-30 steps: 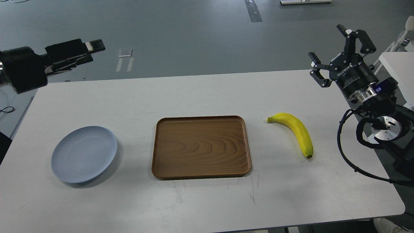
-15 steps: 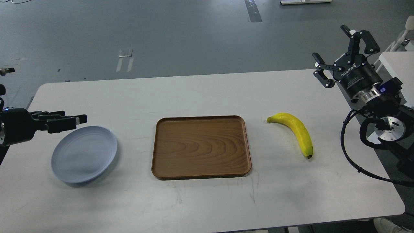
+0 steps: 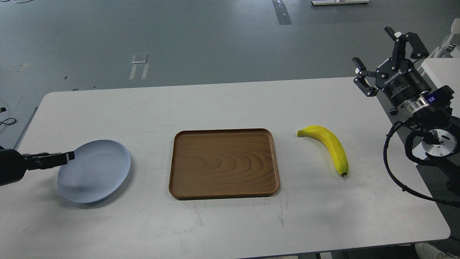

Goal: Place banana on plate with both arms
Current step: 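Lower the left gripper to the plate rim and grasp it, then lift the plate with the left gripper and lower it onto the wooden tray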

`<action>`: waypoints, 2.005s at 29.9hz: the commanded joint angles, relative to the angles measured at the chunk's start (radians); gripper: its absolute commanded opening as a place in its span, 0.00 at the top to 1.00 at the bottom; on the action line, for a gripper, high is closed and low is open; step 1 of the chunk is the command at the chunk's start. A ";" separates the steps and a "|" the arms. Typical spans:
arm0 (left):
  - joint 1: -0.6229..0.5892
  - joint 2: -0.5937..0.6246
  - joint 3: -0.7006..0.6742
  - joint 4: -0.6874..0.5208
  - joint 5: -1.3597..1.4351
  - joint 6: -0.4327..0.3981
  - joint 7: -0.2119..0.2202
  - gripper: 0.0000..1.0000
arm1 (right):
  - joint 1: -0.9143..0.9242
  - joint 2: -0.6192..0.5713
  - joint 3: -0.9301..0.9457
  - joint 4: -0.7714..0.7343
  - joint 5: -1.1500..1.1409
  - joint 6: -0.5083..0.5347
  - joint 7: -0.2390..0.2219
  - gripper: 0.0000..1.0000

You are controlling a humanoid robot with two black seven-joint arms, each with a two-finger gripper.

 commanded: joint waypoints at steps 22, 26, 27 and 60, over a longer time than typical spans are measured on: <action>0.084 -0.097 0.001 0.130 -0.009 0.060 0.002 0.25 | -0.002 -0.012 -0.001 0.001 0.000 0.000 0.000 0.00; 0.085 -0.101 0.001 0.130 -0.009 0.060 0.002 0.32 | -0.004 -0.012 -0.001 0.001 0.000 0.000 0.000 0.00; 0.084 -0.102 0.001 0.130 -0.011 0.060 0.002 0.35 | -0.004 -0.014 -0.001 0.001 0.000 0.000 0.000 0.00; -0.146 -0.039 -0.002 -0.040 -0.198 -0.092 0.010 1.00 | -0.002 -0.022 0.001 -0.004 0.000 0.000 0.000 0.00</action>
